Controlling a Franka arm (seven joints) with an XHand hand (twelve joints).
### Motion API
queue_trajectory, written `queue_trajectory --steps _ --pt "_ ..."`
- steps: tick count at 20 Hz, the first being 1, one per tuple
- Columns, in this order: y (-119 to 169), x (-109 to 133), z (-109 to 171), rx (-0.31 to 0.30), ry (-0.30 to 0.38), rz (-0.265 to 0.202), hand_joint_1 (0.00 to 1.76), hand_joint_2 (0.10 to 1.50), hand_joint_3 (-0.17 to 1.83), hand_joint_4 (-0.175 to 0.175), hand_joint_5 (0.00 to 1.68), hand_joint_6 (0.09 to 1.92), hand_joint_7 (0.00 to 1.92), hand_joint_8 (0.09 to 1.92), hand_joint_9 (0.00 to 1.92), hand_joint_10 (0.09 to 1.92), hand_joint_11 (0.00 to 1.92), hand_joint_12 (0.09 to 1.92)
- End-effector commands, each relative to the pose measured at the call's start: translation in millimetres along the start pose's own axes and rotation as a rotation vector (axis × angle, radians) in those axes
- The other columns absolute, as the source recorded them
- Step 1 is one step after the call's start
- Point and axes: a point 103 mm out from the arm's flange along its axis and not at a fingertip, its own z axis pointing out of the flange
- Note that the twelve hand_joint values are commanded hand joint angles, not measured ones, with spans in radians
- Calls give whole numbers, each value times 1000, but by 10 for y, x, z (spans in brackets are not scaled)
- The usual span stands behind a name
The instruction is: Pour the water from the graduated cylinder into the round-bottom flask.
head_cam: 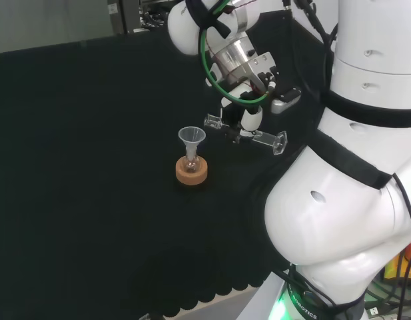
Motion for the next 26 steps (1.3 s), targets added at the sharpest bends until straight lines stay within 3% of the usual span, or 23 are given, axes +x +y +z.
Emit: queue_trajectory --steps 1,15,26 --pt "43 79 -77 52 -32 9 1253 1133 -1 -175 930 1073 966 1057 1309 255 1129 828" --pt "64 187 -184 162 -98 55 1254 1132 -1 -175 932 1070 969 1054 1318 248 1133 821" --pt "30 250 -262 220 -111 86 1253 1132 0 -175 931 1070 969 1054 1322 241 1136 817"
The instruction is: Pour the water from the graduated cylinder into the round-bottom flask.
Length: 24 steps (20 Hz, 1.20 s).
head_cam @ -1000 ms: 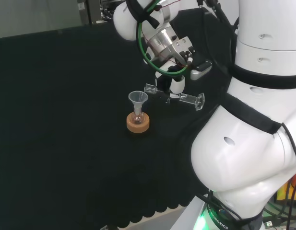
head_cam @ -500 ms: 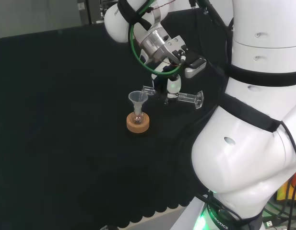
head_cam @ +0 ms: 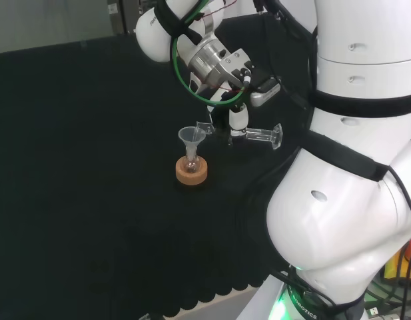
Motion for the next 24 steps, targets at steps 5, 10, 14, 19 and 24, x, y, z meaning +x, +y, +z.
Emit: queue_trajectory --steps 5,10,14,19,24 --pt "-84 41 -64 29 -21 25 1253 1132 0 -175 931 1071 968 1055 1323 239 1137 815" --pt "-121 62 -86 48 -32 36 1253 1132 0 -175 930 1073 968 1056 1325 237 1138 814" --pt "-138 76 -100 72 -39 50 1253 1133 0 -175 929 1074 967 1057 1326 235 1138 813" --pt "-135 95 -113 98 -44 63 1253 1133 0 -175 928 1076 966 1059 1327 233 1139 811" --pt "-132 105 -145 115 -58 87 1252 1134 0 -175 926 1078 965 1061 1328 230 1139 810"
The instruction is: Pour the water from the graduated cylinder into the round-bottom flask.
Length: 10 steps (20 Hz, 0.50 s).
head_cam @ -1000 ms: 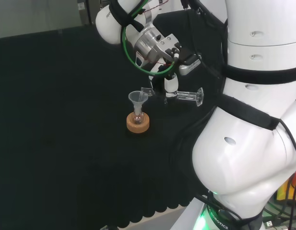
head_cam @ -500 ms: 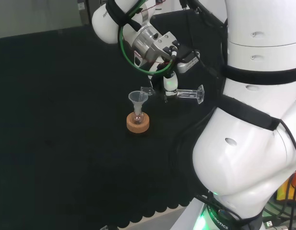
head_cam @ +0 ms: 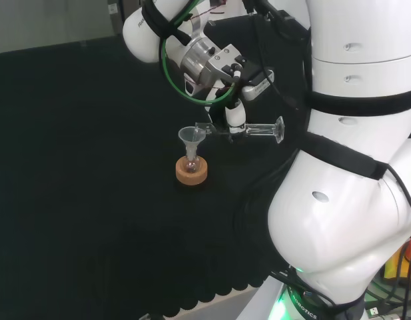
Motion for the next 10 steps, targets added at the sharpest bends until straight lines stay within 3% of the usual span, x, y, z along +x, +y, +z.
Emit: queue_trajectory --steps 1,10 --pt "-5 10 -34 15 -17 27 1252 1134 0 -175 926 1078 964 1062 1328 230 1139 809" --pt "-15 -26 -78 38 -18 44 1252 1136 1 -175 923 1083 961 1067 1330 226 1139 807"
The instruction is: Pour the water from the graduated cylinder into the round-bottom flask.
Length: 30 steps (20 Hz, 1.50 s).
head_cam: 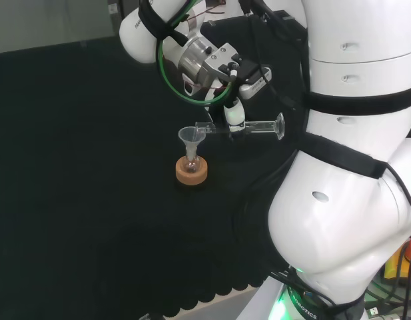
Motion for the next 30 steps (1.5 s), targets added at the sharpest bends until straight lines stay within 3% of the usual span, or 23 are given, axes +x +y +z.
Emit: queue_trajectory --steps 1,30 --pt "-4 -19 -38 19 -3 10 1252 1136 1 -175 922 1083 961 1067 1330 226 1139 807" --pt "-89 -23 -119 64 -64 80 1251 1138 1 -175 917 1091 956 1075 1334 218 1140 804"
